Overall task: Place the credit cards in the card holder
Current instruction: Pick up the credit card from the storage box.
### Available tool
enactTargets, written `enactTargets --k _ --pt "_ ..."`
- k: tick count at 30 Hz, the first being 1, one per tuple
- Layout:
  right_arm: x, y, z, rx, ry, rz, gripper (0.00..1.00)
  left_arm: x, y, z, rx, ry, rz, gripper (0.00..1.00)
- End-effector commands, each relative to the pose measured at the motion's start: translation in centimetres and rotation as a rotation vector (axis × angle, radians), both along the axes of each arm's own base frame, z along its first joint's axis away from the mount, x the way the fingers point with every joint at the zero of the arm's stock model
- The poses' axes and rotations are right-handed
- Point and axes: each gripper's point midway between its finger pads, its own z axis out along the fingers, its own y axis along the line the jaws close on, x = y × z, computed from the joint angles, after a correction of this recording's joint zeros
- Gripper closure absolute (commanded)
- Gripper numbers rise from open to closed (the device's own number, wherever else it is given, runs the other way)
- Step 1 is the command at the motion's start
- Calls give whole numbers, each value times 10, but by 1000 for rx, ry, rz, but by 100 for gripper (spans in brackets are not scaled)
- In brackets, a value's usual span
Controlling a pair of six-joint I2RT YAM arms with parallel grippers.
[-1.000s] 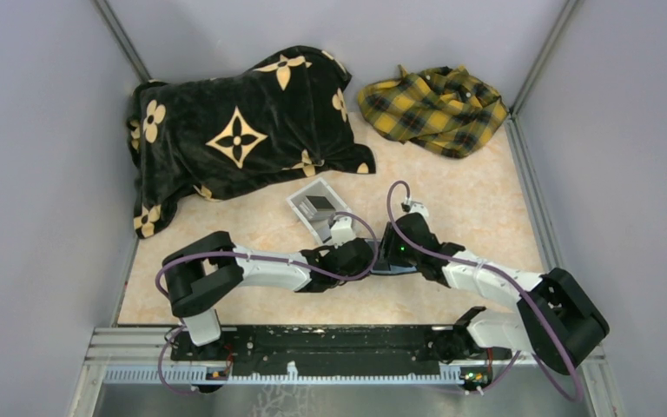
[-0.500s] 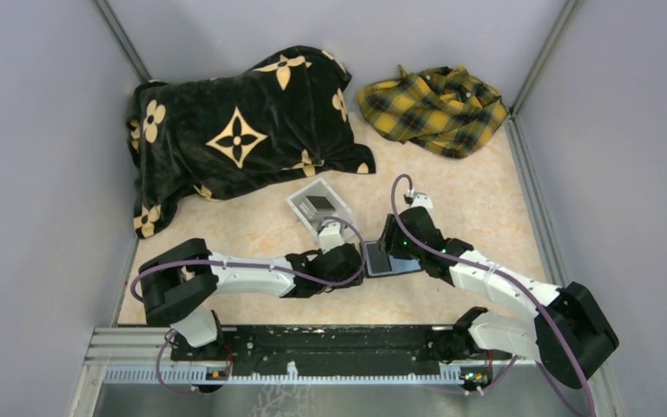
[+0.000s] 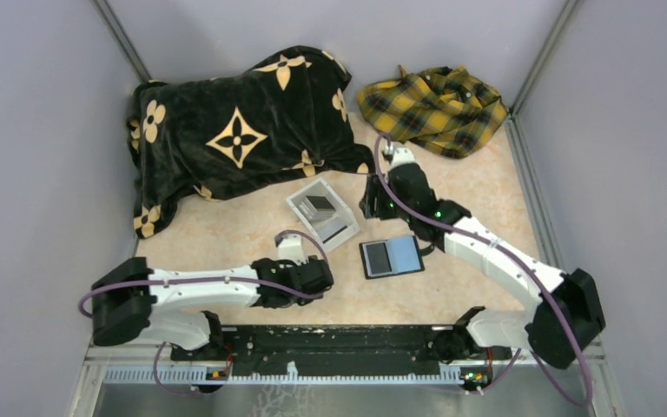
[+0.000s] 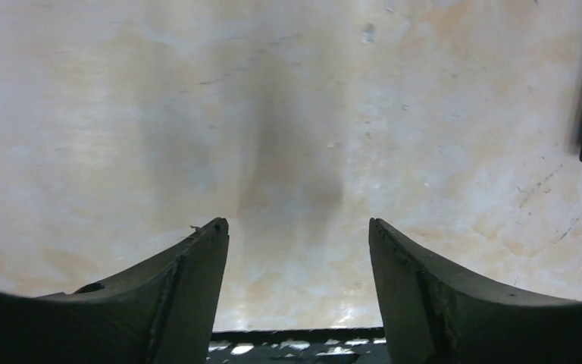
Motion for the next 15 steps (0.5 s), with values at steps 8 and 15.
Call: enactTargets --k 8,15 --pt "43 99 21 -68 -24 305 46 5 88 22 -41 -139 246 17" --pt "61 139 -8 -95 36 384 46 12 86 27 -38 -162 236 15"
